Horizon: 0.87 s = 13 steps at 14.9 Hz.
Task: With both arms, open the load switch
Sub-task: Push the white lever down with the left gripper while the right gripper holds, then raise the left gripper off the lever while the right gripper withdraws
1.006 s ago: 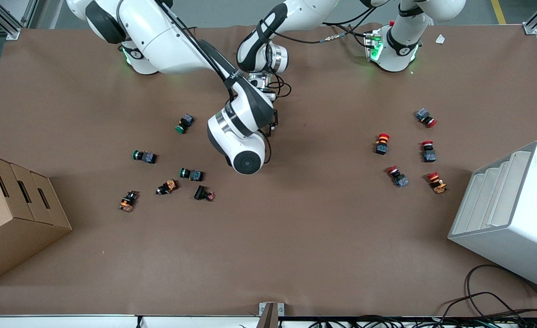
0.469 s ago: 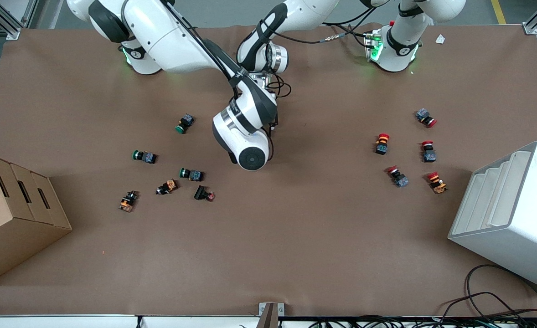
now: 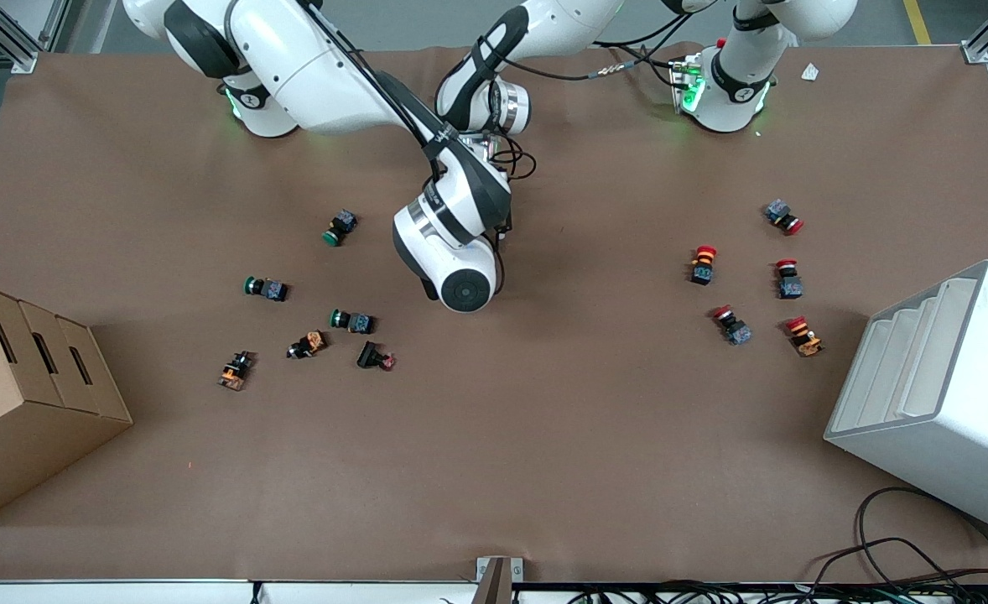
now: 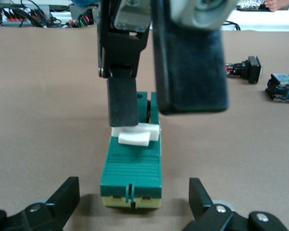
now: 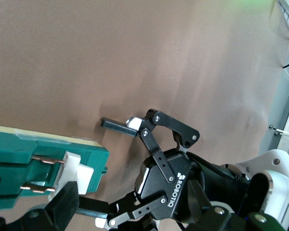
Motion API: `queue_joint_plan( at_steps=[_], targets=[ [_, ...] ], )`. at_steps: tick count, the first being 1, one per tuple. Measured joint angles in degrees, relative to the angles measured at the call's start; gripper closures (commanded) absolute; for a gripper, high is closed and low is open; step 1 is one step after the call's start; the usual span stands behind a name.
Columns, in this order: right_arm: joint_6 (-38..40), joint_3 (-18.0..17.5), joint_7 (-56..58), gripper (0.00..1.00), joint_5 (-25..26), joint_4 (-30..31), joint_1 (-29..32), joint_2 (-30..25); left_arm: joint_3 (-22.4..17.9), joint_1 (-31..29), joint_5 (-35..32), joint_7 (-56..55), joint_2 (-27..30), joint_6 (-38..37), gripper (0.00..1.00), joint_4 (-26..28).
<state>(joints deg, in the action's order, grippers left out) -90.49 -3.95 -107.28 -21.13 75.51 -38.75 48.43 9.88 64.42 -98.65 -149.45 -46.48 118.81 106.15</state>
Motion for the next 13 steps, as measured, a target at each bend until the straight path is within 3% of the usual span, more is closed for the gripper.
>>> queue_joint_plan(
  at_steps=[4, 6, 13],
  targets=[
    [2.02, 0.79, 0.81, 0.00, 0.76, -1.48, 0.77, -0.37, 0.02, 0.07, 0.00, 0.00, -0.30, -0.81, 0.00, 0.00],
    [6.26, 1.12, 5.74, 0.00, 3.91, -4.05, 3.15, -1.28, 0.02, 0.08, 0.00, 0.00, -0.31, -0.84, 0.00, 0.00],
    [10.67, 1.42, 46.60, 0.00, 19.10, -7.17, 17.37, -9.03, 0.02, 0.01, 0.03, 4.38, -0.23, -0.92, 0.00, -0.65]
  ],
)
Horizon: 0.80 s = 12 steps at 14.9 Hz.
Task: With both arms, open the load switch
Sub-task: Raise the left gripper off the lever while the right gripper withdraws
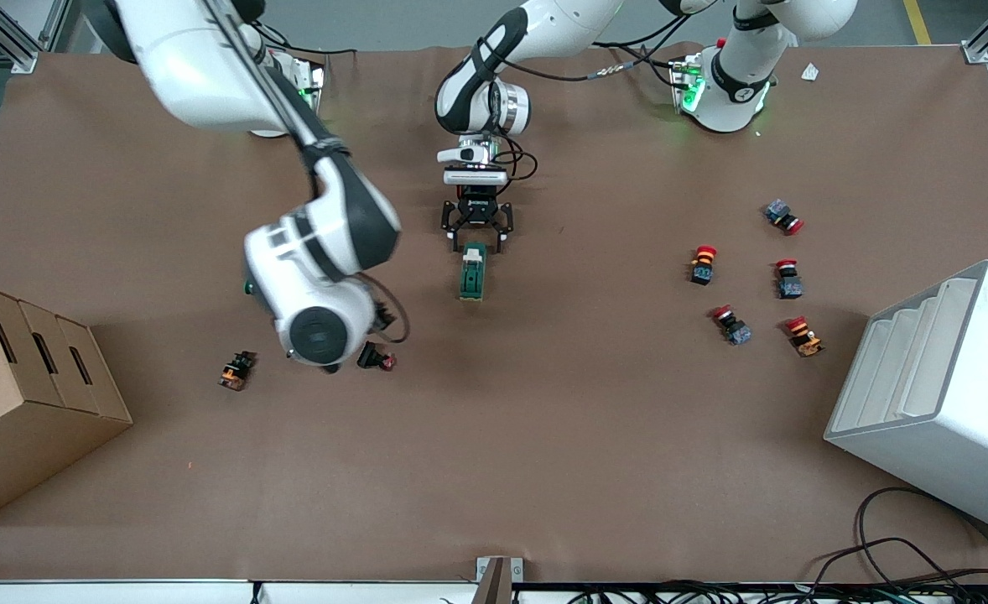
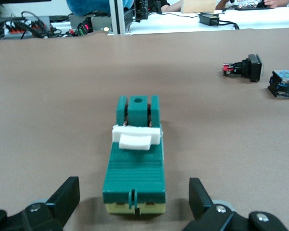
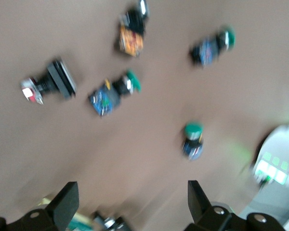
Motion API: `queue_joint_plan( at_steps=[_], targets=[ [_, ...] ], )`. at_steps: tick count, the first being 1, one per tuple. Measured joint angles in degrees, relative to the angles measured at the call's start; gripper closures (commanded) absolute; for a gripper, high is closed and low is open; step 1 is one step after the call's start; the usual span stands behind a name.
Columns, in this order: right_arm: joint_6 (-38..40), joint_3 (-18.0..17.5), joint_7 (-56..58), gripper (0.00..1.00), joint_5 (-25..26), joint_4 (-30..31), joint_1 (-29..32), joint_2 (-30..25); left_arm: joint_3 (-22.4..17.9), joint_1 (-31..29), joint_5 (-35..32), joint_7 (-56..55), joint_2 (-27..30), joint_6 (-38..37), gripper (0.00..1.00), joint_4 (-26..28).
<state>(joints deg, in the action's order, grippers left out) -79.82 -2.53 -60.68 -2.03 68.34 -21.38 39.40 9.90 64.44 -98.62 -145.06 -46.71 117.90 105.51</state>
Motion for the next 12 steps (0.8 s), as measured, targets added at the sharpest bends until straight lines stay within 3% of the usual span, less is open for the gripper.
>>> queue_joint_plan(
  at_steps=[2, 9, 12],
  targets=[
    [-0.03, 0.03, 12.25, 0.00, 1.74, -0.10, 3.49, -2.23, 0.11, -0.33, 3.62, 6.62, 1.02, 0.79, 0.00, -1.13],
    [-0.24, 0.16, 48.98, 0.00, 8.22, -0.24, 14.63, -9.45, 0.26, -3.49, 29.43, 33.66, 13.81, 4.22, 0.00, -3.10],
    [-0.13, 0.17, 58.31, 0.00, 8.24, -0.23, 20.30, -11.69, 0.05, -6.44, 46.13, 49.40, 16.08, 5.23, 0.00, -10.03]
  ],
)
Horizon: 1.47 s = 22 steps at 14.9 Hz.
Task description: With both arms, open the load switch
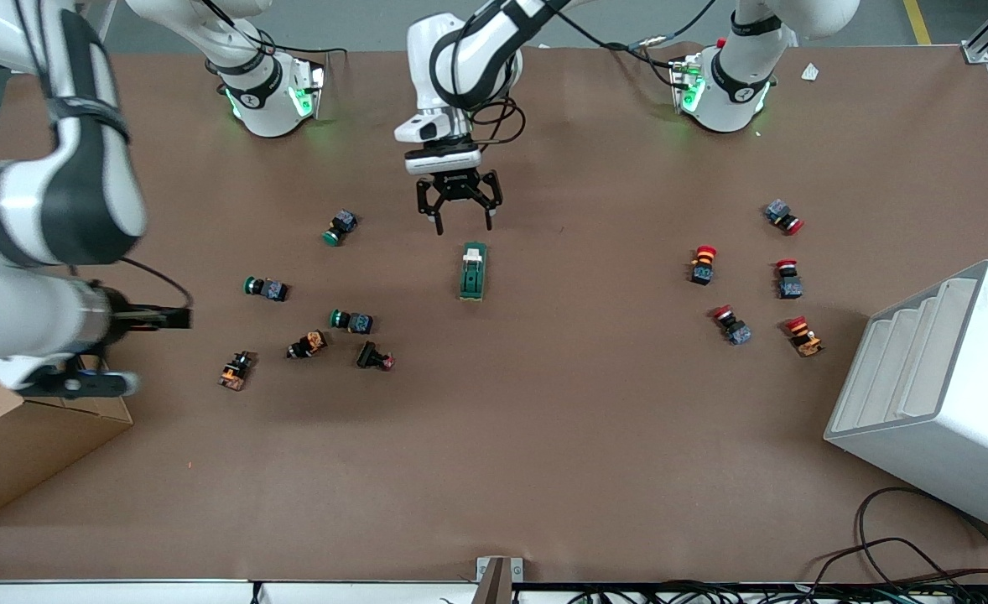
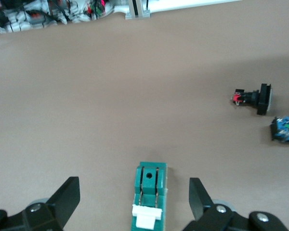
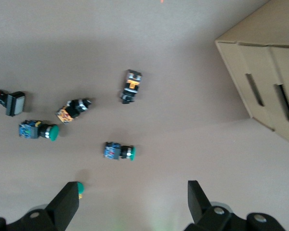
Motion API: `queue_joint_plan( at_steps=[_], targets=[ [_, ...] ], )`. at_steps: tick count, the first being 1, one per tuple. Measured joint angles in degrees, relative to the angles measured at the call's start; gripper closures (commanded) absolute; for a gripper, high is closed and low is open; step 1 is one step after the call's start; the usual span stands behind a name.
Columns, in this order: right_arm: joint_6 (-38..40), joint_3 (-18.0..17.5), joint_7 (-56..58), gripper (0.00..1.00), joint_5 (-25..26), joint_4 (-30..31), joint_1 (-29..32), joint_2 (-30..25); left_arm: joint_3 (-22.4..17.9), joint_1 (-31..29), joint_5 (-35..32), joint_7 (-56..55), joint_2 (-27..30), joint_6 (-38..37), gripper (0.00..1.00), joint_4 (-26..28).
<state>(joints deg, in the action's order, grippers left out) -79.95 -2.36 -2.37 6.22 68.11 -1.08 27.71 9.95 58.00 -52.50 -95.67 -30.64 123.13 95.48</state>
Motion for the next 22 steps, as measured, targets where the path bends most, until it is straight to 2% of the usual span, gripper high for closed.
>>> queue_joint_plan(
  at_steps=[3, 6, 13, 17, 22],
  targets=[
    [0.27, -0.05, 4.59, 0.00, -0.01, 0.00, 3.90, -2.02, -0.75, -5.04, 15.92, 20.42, 0.90, -2.01, 0.00, -9.72],
    [1.27, -0.11, 5.20, 0.00, -0.01, -0.03, 4.96, -3.58, -0.70, -11.10, 23.10, 27.01, 3.38, -5.32, 0.00, -14.45],
    [5.57, -1.36, 5.21, 0.00, -0.02, -3.15, 4.54, -4.28, -0.51, -18.73, 35.25, 31.94, 11.82, -17.02, 0.00, -15.04],
    [7.38, -1.70, 5.20, 0.00, -0.12, -3.52, 2.11, -4.84, -0.40, -25.21, 40.58, 41.86, 14.87, -21.97, 0.00, -15.80],
    [7.99, -1.32, 5.73, 0.00, -4.51, -3.44, 3.97, -6.75, -0.42, -32.51, 45.23, 51.52, 18.04, -28.70, 0.00, -16.68]
  ],
)
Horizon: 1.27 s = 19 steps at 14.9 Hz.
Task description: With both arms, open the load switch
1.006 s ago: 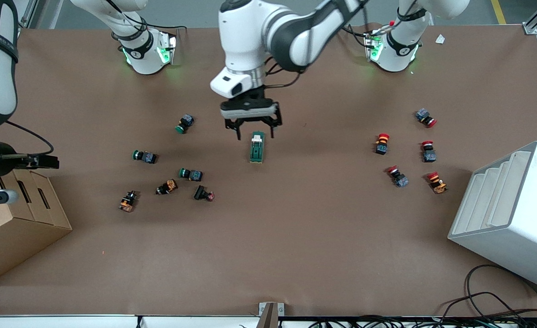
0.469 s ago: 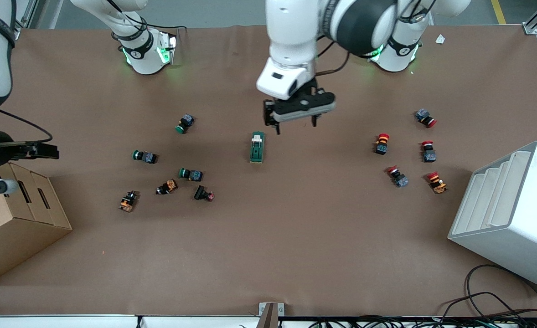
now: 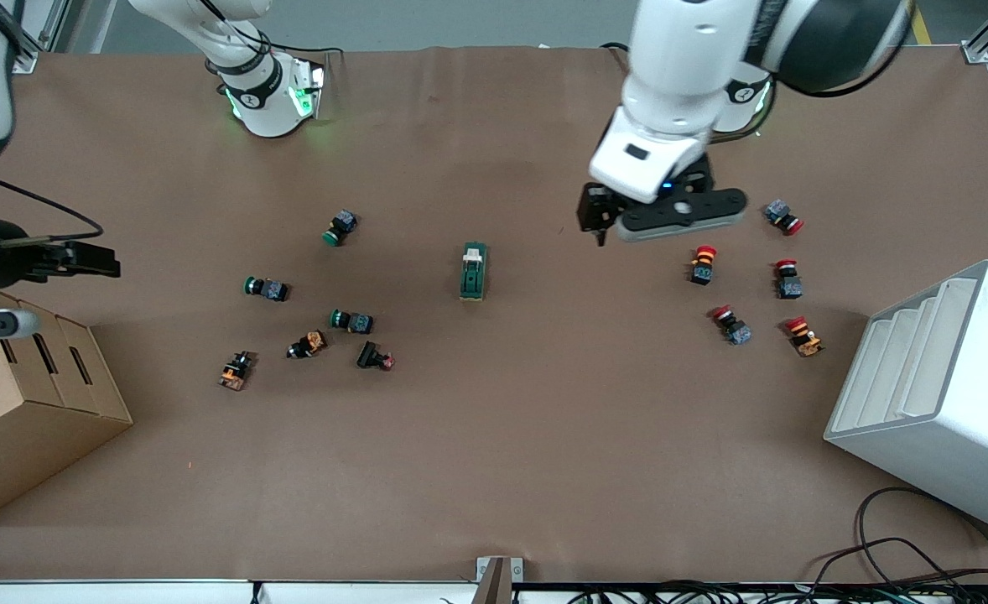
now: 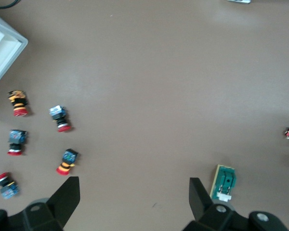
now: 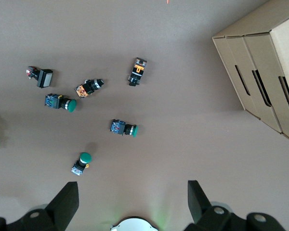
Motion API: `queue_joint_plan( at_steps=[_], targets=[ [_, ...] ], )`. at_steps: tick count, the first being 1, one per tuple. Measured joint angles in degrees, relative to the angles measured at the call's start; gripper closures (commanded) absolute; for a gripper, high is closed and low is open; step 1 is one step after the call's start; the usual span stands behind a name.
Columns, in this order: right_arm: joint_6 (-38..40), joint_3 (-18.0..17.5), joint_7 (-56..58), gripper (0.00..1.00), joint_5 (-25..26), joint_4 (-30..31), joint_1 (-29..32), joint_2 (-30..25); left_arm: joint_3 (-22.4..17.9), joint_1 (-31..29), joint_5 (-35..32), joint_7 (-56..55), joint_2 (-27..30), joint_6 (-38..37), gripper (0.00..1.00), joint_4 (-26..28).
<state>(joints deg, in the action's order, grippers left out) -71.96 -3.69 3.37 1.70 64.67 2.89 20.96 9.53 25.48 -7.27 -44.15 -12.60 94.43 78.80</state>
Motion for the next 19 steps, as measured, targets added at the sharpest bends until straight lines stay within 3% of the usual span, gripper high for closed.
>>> queue_joint_plan(
  at_steps=[5, 12, 19],
  targets=[
    [-1.42, 0.36, 1.69, 0.00, 0.13, 4.86, -0.66, -4.55, -1.00, -9.76, 7.72, 10.35, 3.24, -2.32, 0.00, -1.20],
    [-5.76, 2.42, 1.83, 0.00, 0.58, 15.30, -2.47, -13.76, -2.95, -17.78, 8.46, 26.87, 6.57, -9.43, 0.00, -0.79],
    [-6.21, 2.47, 3.22, 0.00, 0.58, 20.51, -2.57, -21.81, -3.41, -23.51, 8.46, 37.09, 11.68, -10.23, 0.00, 6.00]
  ],
)
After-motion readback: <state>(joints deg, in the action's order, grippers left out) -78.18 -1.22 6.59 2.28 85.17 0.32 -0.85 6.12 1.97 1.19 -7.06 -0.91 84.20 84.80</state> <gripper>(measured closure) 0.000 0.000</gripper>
